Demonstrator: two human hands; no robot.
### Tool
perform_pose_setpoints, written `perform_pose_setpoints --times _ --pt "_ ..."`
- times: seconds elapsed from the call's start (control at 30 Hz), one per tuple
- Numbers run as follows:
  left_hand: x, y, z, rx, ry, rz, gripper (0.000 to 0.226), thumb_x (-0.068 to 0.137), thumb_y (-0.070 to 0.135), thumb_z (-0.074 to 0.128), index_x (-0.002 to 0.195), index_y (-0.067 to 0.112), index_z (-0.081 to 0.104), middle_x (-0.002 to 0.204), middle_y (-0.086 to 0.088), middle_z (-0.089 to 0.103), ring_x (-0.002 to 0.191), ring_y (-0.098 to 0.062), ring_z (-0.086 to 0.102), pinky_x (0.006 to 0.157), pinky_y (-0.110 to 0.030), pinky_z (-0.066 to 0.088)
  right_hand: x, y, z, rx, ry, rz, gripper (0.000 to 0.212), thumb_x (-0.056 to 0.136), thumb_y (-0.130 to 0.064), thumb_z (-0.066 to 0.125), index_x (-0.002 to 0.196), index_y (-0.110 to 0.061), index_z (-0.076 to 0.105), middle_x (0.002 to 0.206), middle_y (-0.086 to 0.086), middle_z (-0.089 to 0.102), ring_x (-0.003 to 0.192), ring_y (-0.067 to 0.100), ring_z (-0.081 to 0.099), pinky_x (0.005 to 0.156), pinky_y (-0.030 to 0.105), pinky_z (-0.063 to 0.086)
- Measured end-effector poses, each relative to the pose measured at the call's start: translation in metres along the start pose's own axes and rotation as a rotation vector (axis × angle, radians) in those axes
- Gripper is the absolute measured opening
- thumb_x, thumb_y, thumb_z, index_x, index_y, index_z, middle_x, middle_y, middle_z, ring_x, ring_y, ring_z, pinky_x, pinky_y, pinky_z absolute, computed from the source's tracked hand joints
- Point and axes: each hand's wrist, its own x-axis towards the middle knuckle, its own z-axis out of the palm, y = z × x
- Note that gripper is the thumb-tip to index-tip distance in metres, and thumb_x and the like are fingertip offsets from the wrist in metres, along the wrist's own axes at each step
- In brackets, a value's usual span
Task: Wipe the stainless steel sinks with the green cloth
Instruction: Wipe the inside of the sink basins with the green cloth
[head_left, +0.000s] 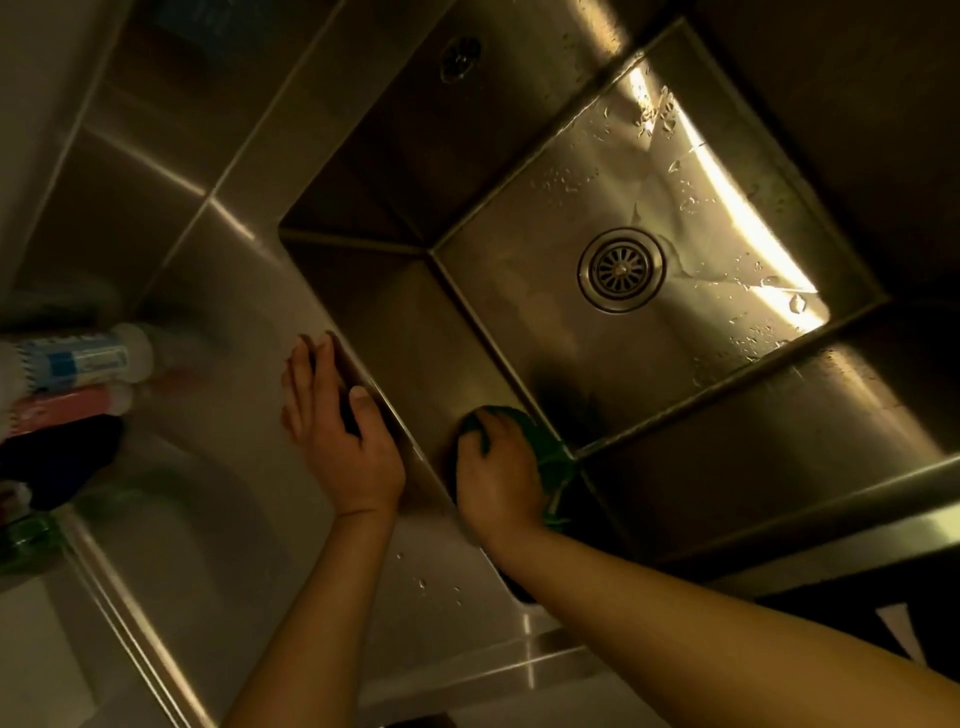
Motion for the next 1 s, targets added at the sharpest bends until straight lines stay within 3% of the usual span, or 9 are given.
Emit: perform_pose_setpoints --times 0.2,0.37,0.53,0.6,0.67,0.7,0.87,1.0 --pt "-0.001 0.002 0.0 -0.009 0.016 0.005 0.057 0.102 0.022 0.044 0.158 0.018 0.04 0.169 -0.005 0.029 0.157 -0.023 0.022 0.126 -0.051 0.018 -0.026 -0.013 -0.002 0.067 -0.098 -0.308 0.054 0.098 -0.045 0.044 0.15 -0.034 0.046 0.161 -0.007 0.035 0.147 0.012 0.031 0.121 0.037 0.03" --pt "-0.001 -0.003 0.002 -0.022 0.029 0.019 0.056 0.103 0.019 0.045 0.159 0.021 0.039 0.169 -0.003 0.028 0.158 -0.022 0.021 0.127 -0.048 0.016 -0.003 -0.032 -0.025 0.164 -0.164 -0.352 0.047 0.099 -0.022 0.062 0.145 -0.018 0.055 0.151 0.001 0.051 0.139 0.014 0.046 0.119 0.035 0.036" --pt "0.0 -0.011 0.005 -0.049 0.047 0.041 0.055 0.103 0.018 0.045 0.158 0.027 0.04 0.168 0.001 0.031 0.157 -0.019 0.024 0.125 -0.052 0.021 -0.003 -0.036 -0.048 0.11 -0.177 -0.376 0.046 0.099 -0.019 0.06 0.144 -0.02 0.056 0.142 0.004 0.06 0.123 0.018 0.06 0.107 0.038 0.049" --pt "-0.001 -0.01 0.004 -0.06 0.061 0.039 0.053 0.104 0.018 0.042 0.156 0.026 0.043 0.167 0.0 0.034 0.156 -0.02 0.026 0.124 -0.053 0.023 -0.007 -0.03 -0.055 0.086 -0.185 -0.375 0.044 0.099 -0.021 0.059 0.143 -0.024 0.058 0.125 0.001 0.068 0.101 0.007 0.068 0.088 0.024 0.056" --pt "-0.008 -0.007 0.005 -0.096 0.093 0.005 0.05 0.105 0.017 0.039 0.154 0.022 0.046 0.165 -0.002 0.038 0.154 -0.022 0.03 0.123 -0.053 0.026 -0.005 -0.025 -0.064 0.086 -0.2 -0.343 0.042 0.099 -0.024 0.058 0.14 -0.028 0.06 0.098 -0.009 0.071 0.07 -0.007 0.066 0.059 0.009 0.048" --pt "-0.016 -0.004 0.005 -0.118 0.107 -0.02 0.049 0.106 0.016 0.039 0.154 0.02 0.046 0.164 -0.003 0.038 0.154 -0.023 0.031 0.123 -0.054 0.027 -0.003 -0.023 -0.07 0.079 -0.208 -0.331 0.041 0.099 -0.024 0.058 0.139 -0.029 0.061 0.091 -0.014 0.069 0.064 -0.009 0.065 0.053 0.006 0.044" --pt "-0.095 0.018 0.008 -0.136 0.016 -0.008 0.05 0.108 0.018 0.037 0.158 0.016 0.039 0.168 -0.005 0.032 0.157 -0.024 0.023 0.122 -0.061 0.022 0.006 -0.024 -0.096 0.004 -0.228 -0.347 0.038 0.097 -0.023 0.06 0.135 -0.028 0.066 0.091 -0.011 0.07 0.066 -0.013 0.064 0.056 0.003 0.044" --pt "-0.16 0.046 0.012 -0.126 -0.08 0.003 0.053 0.105 0.021 0.037 0.158 0.018 0.036 0.17 -0.005 0.025 0.159 -0.027 0.017 0.12 -0.067 0.021 0.009 -0.021 -0.122 -0.232 -0.3 -0.335 0.04 0.096 -0.03 0.059 0.136 -0.032 0.064 0.107 -0.01 0.07 0.074 -0.019 0.058 0.06 -0.002 0.04"
